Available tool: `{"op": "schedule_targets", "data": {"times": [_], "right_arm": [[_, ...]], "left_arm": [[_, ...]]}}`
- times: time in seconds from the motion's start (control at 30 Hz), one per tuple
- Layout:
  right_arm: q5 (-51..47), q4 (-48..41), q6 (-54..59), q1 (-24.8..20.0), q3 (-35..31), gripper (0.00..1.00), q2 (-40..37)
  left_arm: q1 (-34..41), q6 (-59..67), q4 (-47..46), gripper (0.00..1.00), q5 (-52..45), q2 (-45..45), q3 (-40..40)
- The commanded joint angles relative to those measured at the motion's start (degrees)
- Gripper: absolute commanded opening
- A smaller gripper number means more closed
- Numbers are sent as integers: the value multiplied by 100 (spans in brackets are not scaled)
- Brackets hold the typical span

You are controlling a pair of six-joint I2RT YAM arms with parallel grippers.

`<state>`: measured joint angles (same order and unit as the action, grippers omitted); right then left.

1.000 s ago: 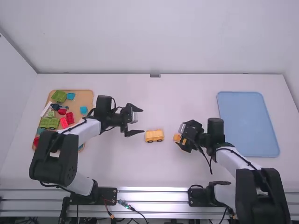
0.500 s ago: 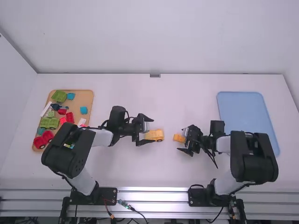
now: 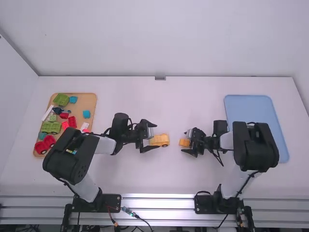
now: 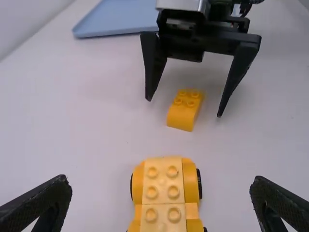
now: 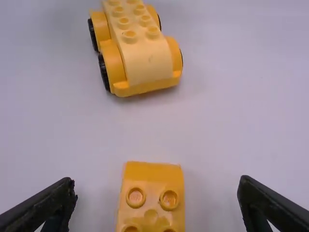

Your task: Assemble lego blocks to make yellow taxi

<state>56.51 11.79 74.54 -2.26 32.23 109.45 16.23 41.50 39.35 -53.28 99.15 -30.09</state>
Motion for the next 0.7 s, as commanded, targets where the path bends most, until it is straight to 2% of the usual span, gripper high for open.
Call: {"op": "schedule_targets", "data": {"times": [0.0,0.23,0.27,0.4,0.57,0.67], "right_arm": [[251,-24,50,-11,162,88,277],[662,24,103,-229,199,87,410],[748,22,256,-269,153,81,410],[793,-9,358,-334,107,76,412],[767,-59,328,-243,109,73,412],[492,-66,323,-125,109,68,412]], "left_arm": [[-22,-38,-4,99,-26,50,42],[-17,-36,7,99,-28,160,48],[-20,-36,31,99,-23,216,46],[-22,-38,11,99,-28,306,-7],[-26,-36,44,99,-28,306,0],[0,-36,39,99,-32,306,0]]}}
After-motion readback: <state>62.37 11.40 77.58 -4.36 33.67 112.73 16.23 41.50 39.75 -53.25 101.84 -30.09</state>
